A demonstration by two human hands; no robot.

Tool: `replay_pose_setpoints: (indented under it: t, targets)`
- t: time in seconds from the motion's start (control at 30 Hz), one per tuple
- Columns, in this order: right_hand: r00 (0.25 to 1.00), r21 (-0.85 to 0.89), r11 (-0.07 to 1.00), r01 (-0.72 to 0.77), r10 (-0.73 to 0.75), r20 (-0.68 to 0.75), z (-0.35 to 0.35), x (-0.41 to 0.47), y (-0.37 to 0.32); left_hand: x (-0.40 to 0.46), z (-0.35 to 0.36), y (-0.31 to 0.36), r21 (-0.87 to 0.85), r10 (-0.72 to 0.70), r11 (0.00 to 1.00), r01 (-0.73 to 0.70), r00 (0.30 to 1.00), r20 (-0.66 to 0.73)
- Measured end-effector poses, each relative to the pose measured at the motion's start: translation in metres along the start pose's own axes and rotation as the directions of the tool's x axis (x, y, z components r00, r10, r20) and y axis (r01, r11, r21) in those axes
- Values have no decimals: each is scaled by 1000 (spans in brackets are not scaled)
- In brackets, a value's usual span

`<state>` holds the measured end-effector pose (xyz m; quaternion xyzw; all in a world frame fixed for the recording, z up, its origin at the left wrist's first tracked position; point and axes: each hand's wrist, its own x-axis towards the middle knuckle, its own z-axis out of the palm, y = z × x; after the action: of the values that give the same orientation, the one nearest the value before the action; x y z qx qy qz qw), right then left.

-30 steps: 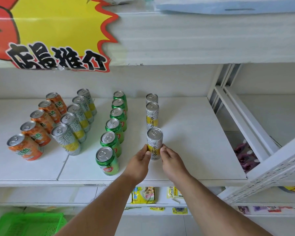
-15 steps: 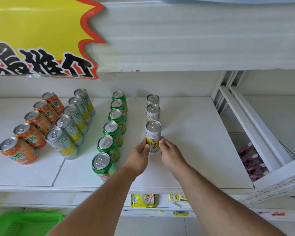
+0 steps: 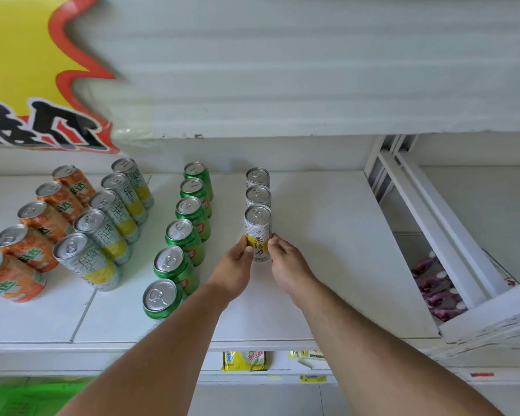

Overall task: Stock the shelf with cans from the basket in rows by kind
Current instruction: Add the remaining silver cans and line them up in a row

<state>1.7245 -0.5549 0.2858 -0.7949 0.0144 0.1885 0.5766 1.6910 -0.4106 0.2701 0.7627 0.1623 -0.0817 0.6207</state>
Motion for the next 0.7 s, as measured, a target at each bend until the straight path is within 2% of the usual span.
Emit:
replay_pose_setpoints:
  t: [0.43, 0.7]
  targets:
    - [998, 76, 997, -6, 10, -56, -1, -18, -2, -26, -3, 15, -7, -54, 999, 54, 997, -53]
    - [991, 32, 999, 7, -3, -131, -6, -77, -11, -82, -11, 26, 131, 13, 991, -17, 999, 29]
